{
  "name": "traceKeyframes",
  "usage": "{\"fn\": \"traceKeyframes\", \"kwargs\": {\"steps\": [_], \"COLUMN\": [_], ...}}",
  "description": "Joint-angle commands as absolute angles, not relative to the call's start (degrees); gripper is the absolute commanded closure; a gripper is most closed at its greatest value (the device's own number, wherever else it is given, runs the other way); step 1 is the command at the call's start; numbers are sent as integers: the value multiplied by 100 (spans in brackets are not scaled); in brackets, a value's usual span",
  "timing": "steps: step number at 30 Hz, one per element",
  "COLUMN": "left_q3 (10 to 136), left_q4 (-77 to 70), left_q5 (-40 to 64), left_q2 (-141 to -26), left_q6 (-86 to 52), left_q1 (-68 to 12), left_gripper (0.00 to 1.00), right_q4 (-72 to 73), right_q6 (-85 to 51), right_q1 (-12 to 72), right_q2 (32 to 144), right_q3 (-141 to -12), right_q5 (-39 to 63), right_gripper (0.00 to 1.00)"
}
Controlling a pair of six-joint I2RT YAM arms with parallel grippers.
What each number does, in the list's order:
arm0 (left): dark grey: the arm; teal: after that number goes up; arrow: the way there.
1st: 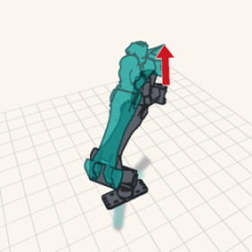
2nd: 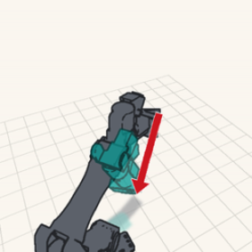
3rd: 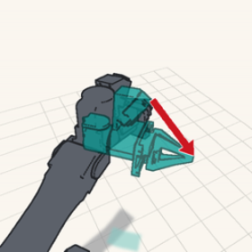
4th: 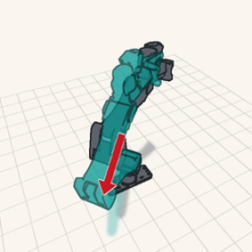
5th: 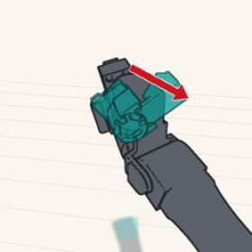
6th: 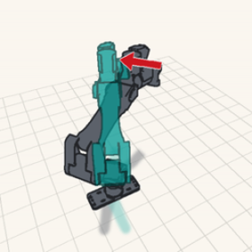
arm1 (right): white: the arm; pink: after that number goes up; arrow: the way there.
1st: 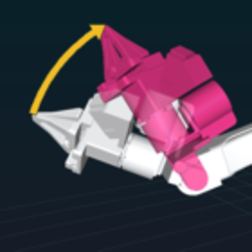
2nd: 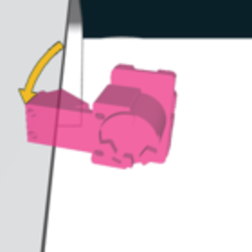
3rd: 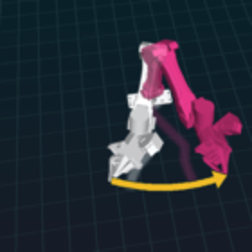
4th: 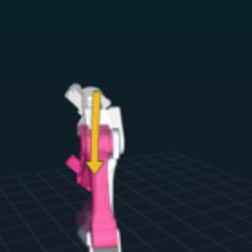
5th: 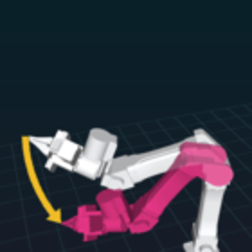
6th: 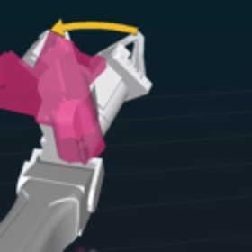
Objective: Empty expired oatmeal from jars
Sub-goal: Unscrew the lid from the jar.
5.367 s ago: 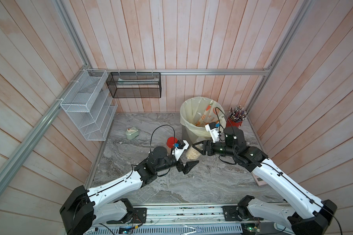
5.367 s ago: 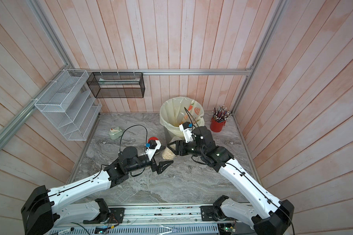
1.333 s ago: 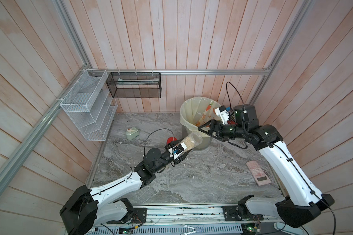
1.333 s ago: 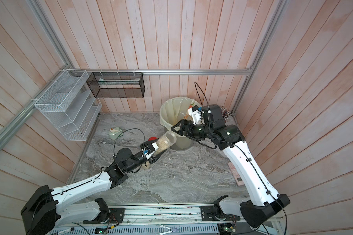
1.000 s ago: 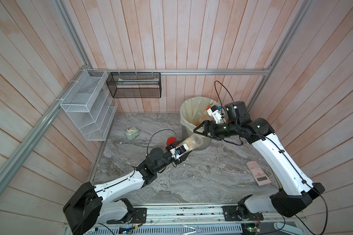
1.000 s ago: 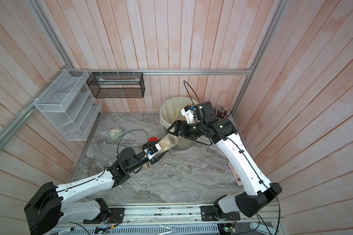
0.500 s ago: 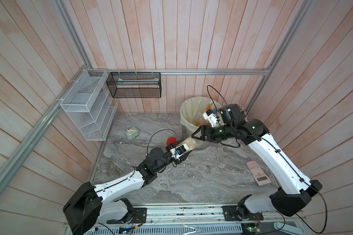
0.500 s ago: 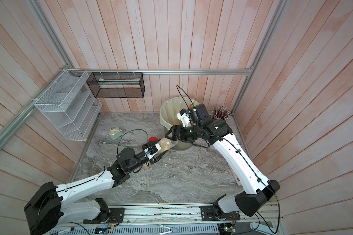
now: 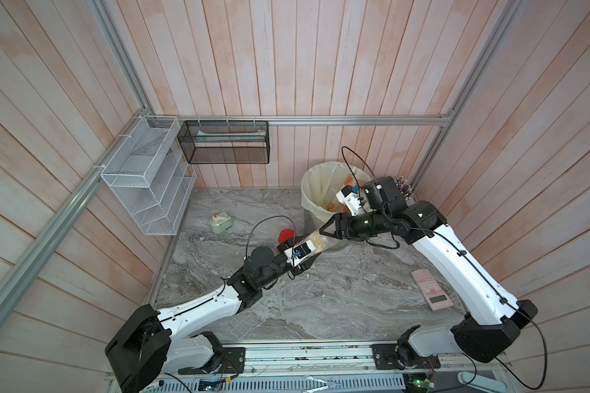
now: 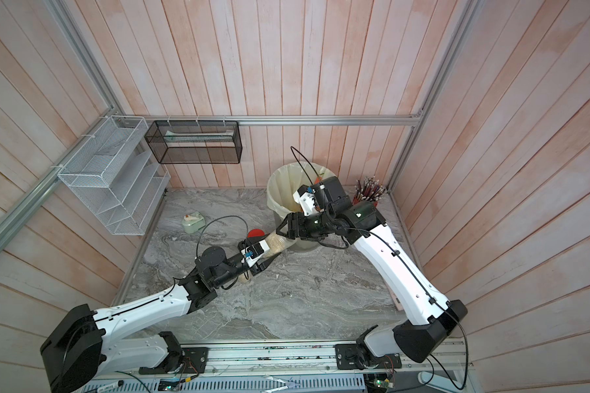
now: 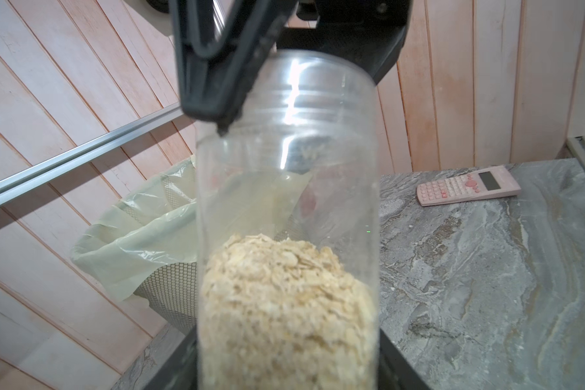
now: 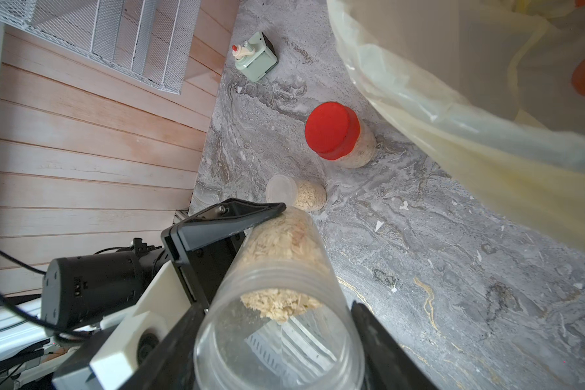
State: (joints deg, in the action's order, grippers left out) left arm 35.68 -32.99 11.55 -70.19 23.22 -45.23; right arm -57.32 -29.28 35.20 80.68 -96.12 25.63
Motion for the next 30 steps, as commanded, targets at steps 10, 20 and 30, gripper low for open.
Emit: {"fn": "traceKeyframes", "kwargs": {"steps": [10,20,30], "left_q3": [3762,3656,3691], "left_q4": [-3729,-4003,-3937], "left_q5": [3361,3940,4078], "left_q2": [-6949,-7051,-7065], "left_q6": [631,468,527], "left_q1": [-3870,-3612,-3589], "left_gripper": [82,84,85], "right_q4": [-5365,-5364,-4969], "right_q6": [-72,1478,2402], "right_q1": [3600,3220,2720], "right_q2": [7729,7523,7347], "right_q3": [-9329,-8732,-8371], "right_q5": [3903,3670,4383], "right_gripper": [79,72,63]}}
